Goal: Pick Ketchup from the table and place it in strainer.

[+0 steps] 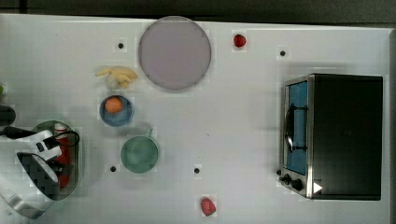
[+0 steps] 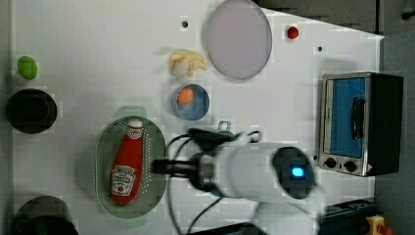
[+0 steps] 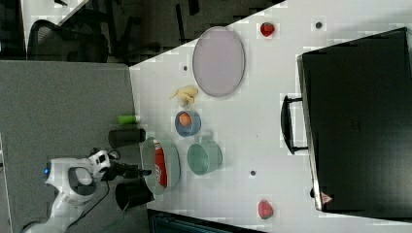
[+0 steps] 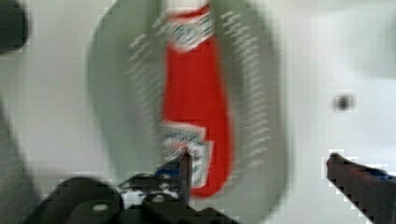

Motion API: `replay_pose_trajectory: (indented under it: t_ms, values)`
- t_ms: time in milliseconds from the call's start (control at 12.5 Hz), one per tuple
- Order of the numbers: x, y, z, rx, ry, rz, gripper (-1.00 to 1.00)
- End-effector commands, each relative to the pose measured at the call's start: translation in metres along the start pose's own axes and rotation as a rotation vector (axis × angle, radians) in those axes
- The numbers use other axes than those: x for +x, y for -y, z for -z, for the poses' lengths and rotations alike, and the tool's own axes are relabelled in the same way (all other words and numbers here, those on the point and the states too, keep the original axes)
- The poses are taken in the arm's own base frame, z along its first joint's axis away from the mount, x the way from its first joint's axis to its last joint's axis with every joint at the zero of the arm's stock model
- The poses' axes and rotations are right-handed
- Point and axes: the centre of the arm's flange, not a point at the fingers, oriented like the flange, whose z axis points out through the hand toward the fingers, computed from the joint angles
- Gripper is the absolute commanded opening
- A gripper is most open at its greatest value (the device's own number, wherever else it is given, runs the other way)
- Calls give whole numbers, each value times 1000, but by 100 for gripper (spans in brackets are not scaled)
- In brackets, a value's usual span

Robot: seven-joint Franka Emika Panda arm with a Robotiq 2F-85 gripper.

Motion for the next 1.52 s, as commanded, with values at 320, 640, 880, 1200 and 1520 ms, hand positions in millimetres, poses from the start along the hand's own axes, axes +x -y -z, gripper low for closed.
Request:
replay_pose_trajectory:
  t_ms: [320, 640, 880, 1200, 1520]
  values:
    - [93, -159, 206, -66, -205, -326, 100]
    - [132, -292, 269, -15, -246, -596, 100]
    - [132, -346, 290, 7, -247, -698, 100]
    - [120, -359, 295, -13, -200, -726, 100]
    - [120, -360, 294, -13, -197, -728, 100]
